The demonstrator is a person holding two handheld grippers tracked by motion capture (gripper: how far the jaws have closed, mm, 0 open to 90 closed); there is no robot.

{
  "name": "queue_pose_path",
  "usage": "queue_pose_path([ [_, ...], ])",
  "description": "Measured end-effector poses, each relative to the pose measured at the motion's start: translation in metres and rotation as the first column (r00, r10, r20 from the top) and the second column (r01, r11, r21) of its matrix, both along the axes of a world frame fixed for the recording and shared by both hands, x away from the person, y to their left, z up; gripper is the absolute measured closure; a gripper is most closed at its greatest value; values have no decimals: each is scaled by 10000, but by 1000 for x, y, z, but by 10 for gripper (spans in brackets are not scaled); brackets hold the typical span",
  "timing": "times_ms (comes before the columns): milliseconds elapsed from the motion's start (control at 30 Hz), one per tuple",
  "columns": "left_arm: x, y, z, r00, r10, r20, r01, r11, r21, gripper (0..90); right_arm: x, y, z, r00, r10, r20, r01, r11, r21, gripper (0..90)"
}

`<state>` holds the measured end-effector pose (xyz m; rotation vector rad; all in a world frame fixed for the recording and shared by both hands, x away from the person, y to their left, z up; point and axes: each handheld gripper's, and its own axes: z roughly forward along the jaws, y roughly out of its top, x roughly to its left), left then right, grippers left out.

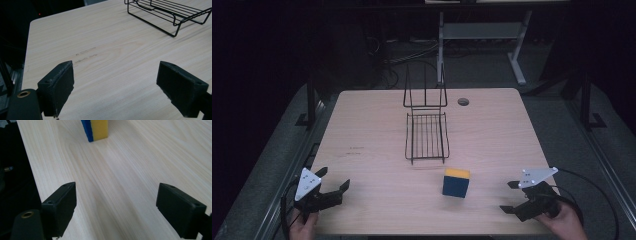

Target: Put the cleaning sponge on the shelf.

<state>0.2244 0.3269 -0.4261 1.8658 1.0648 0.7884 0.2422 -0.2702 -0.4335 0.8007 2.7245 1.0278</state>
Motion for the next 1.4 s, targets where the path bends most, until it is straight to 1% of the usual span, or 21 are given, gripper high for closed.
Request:
queue_pose_path([
  [133, 0, 0, 0, 10000, -19, -10, 19, 10000, 52, 139, 3, 5, 1, 9998, 179, -4, -179, 9998, -54, 163],
  [167, 0, 0, 0, 10000, -39, -5, 39, 10000, 68, 139, 4, 9, 2, 9996, 259, -102, -259, 9997, -34, 163],
  [300, 0, -1, 0, 10000, -62, -20, 62, 9999, 91, 139, 5, 13, 3, 9994, 348, -11, -348, 9994, 24, 152],
  [333, 0, -1, 0, 10000, -54, -13, 54, 9999, 96, 139, 6, 14, 4, 9993, 374, -47, -374, 9993, 5, 152],
  [500, 0, -1, 0, 10000, -51, -1, 51, 10000, 63, 139, 9, 23, 7, 9982, 600, -23, -600, 9982, -60, 152],
  [567, 0, 0, 1, 10000, -13, 38, 13, 10000, 16, 139, 12, 29, 9, 9974, 723, -67, -723, 9974, 24, 152],
  [600, 0, 0, 1, 10000, -13, 38, 13, 10000, 16, 139, 12, 29, 9, 9974, 723, -67, -723, 9974, 24, 152],
  [633, 0, 0, 1, 10000, -20, 34, 20, 10000, 18, 139, 14, 34, 11, 9964, 840, -108, -840, 9965, 5, 151],
  [700, 0, 0, 1, 10000, -24, 52, 24, 10000, 25, 139, 15, 37, 12, 9960, 892, -63, -892, 9960, -50, 152],
  [800, 0, 0, 1, 10000, -23, 33, 23, 10000, 26, 139, 18, 45, 14, 9934, 1144, 44, -1143, 9933, -146, 152],
  [833, 0, 0, 1, 10000, -26, 36, 26, 10000, 28, 139, 21, 50, 15, 9919, 1271, 17, -1271, 9918, -133, 152],
  [900, 0, 0, 1, 10000, -22, 50, 22, 10000, 22, 139, 22, 53, 15, 9912, 1327, 11, -1327, 9911, -148, 152],
  [967, 0, 0, 1, 10000, -28, 50, 27, 10000, 31, 139, 26, 62, 16, 9876, 1571, -18, -1571, 9872, -282, 152],
  [1033, 0, 1, 1, 10000, -19, 47, 19, 10000, 27, 139, 27, 65, 16, 9869, 1616, -15, -1616, 9864, -309, 152],
  [1067, 0, 1, 1, 10000, -25, 58, 25, 10000, 52, 139, 29, 70, 16, 9846, 1749, -21, -1749, 9841, -305, 154],
  [1300, 0, 0, 2, 10000, -48, 84, 47, 10000, 41, 139, 33, 83, 19, 9809, 1946, 6, -1945, 9805, -284, 157],
  [1400, 0, 0, 2, 9999, -49, 89, 48, 10000, 25, 139, 36, 92, 20, 9771, 2130, 5, -2129, 9765, -350, 161],
])
